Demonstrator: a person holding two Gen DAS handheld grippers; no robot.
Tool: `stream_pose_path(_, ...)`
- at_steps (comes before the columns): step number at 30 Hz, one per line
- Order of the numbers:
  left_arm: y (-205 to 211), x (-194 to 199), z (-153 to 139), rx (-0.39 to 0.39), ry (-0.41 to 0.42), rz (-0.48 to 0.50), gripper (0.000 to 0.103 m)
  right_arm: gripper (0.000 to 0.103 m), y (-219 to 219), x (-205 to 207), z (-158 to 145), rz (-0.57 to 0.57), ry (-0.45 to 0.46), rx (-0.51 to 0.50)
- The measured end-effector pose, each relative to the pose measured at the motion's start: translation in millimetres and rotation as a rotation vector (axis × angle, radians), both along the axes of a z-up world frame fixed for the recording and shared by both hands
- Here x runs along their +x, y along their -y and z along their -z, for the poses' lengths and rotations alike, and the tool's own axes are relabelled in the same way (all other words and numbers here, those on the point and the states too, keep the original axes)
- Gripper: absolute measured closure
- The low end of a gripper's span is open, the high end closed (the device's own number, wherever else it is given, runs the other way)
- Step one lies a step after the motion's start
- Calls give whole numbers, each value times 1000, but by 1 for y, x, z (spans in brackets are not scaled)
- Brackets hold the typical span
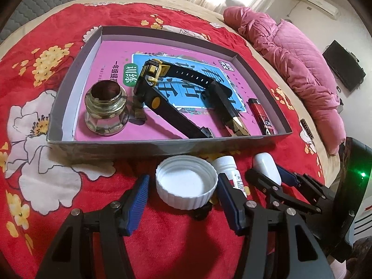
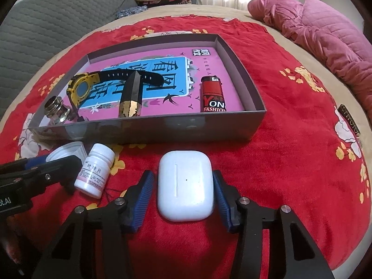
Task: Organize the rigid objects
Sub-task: 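Grasp the white earbuds case with the right tool while the left tool approaches the white cap, then grasp the white bottle cap with the left tool while the right tool lifts the earbuds case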
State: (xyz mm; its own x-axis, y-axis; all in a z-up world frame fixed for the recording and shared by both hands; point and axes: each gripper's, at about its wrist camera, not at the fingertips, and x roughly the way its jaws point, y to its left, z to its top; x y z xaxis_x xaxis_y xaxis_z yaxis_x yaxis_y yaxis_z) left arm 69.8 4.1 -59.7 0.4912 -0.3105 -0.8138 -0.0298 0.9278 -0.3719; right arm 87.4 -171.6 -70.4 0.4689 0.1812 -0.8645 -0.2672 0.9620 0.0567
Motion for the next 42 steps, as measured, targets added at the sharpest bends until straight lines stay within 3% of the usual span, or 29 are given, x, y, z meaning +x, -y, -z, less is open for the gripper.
stream_pose_path(10, 8, 3, 2, 44, 7, 12, 47, 54, -5, 0, 3, -23, 19, -41)
stream_pose_path(13, 9, 4, 3, 59, 12, 12, 53, 56, -3, 0, 4, -24, 17, -32)
stream_pose_path(29, -2, -2, -2, -10, 16, 18, 53, 58, 7, -4, -2, -40, 25, 28)
stream_pose_path(42, -2, -17, -18, 36, 57, 30, 53, 57, 15, -9, -12, -35, 42, 51)
